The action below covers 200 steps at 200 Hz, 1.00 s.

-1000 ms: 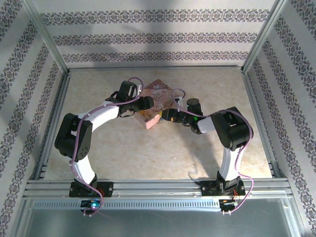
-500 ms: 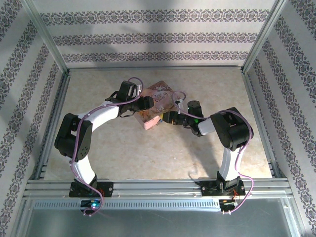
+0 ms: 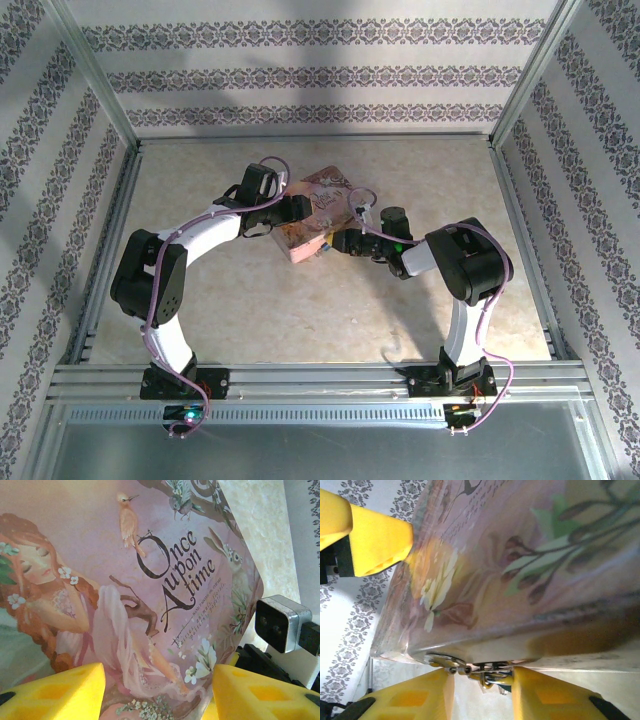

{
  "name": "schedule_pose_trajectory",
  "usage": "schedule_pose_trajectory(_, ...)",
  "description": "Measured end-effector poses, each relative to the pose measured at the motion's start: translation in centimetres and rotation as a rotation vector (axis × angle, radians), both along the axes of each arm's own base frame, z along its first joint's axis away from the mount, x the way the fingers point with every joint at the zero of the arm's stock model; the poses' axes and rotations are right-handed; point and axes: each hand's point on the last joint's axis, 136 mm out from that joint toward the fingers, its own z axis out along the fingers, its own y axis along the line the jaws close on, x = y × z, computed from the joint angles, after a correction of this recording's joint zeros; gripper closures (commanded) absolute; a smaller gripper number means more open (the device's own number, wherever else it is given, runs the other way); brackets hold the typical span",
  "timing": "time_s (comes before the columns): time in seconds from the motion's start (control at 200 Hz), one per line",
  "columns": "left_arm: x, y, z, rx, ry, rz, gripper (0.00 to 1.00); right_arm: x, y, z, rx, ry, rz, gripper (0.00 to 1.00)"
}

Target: Unlock the padlock with the key

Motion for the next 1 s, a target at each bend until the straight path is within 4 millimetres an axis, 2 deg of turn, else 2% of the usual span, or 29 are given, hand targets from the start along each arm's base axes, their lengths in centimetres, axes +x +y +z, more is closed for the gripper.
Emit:
schedule_pose_trajectory(0.44, 0.04, 0.08, 0.02, 0.004, 0.001, 0.003, 0.41, -0.01, -0.14, -0.36, -0.024, -0.017, 0.002, 0.86)
schedule_pose_trajectory(0.55, 0.07, 0.12, 0.01, 0.006, 0.001, 0.005, 0.41, -0.06, -0.26, -0.45, -0.036, -0.011, -0.001, 0.86)
schedule_pose_trajectory(0.71, 0.07, 0.12, 0.00, 0.006, 0.001, 0.006, 0.41, -0.12, -0.47, -0.73, -0.056, -0.014, -0.001, 0.75)
schedule_pose_trajectory(0.999, 0.07, 0.12, 0.00, 0.006, 0.001, 0.006, 0.41, -0.18, -0.51, -0.81, -0.064, -0.022, 0.004, 0.77)
